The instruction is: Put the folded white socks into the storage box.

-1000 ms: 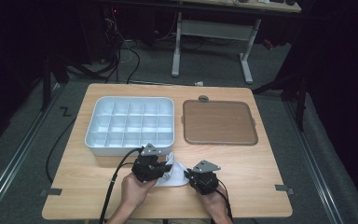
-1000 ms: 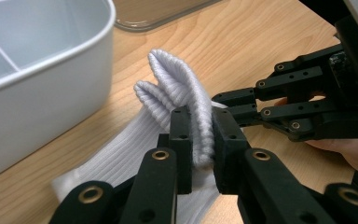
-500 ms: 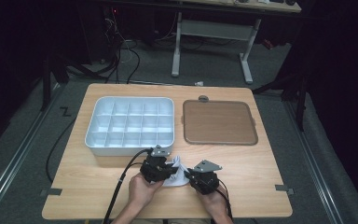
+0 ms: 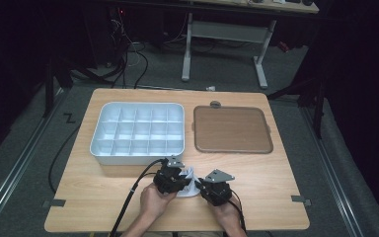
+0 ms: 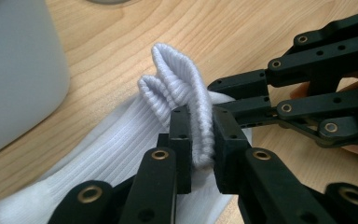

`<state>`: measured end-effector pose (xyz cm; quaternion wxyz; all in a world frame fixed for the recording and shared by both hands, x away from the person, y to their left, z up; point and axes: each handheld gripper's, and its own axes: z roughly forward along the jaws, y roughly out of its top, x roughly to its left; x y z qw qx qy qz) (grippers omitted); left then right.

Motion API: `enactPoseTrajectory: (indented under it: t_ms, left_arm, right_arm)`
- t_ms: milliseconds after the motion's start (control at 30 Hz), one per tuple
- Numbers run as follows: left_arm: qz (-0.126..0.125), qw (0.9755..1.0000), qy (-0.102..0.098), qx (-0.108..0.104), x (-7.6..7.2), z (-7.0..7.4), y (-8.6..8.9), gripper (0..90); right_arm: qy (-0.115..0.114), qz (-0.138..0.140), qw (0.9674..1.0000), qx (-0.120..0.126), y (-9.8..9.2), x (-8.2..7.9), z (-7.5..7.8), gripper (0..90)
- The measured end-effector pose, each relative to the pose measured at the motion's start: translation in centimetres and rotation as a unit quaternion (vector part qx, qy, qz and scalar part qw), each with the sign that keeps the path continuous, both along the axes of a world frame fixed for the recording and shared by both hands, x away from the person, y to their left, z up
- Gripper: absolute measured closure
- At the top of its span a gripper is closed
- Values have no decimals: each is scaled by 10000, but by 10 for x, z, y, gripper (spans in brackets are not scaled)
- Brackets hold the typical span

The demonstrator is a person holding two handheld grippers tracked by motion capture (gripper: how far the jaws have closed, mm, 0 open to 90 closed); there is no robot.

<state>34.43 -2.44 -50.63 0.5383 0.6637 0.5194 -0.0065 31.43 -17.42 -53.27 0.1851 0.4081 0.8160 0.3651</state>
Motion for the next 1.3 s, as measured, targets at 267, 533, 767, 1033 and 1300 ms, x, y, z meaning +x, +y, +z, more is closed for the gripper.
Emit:
enactPoseTrajectory:
  t_ms: [267,533,767,1033,1300]
  left_arm:
    - [-93,9997,-26,233,0,-12,-7,793]
    - [-125,9999,34,80,-1,-10,-4,705]
    - [-73,9997,-168,-153,-8,3,8,565]
    - [230,9988,-253,-357,-16,13,38,532]
    - [570,9977,-234,-282,-23,11,70,513]
  right_arm:
    - [0,-2,10000,8,0,0,0,795]
    - [156,-119,9997,157,-4,3,0,717]
    - [349,-204,9984,393,-11,4,4,651]
    - [89,-255,9981,545,-22,-6,25,674]
    - [-131,36,9989,452,-13,-16,45,702]
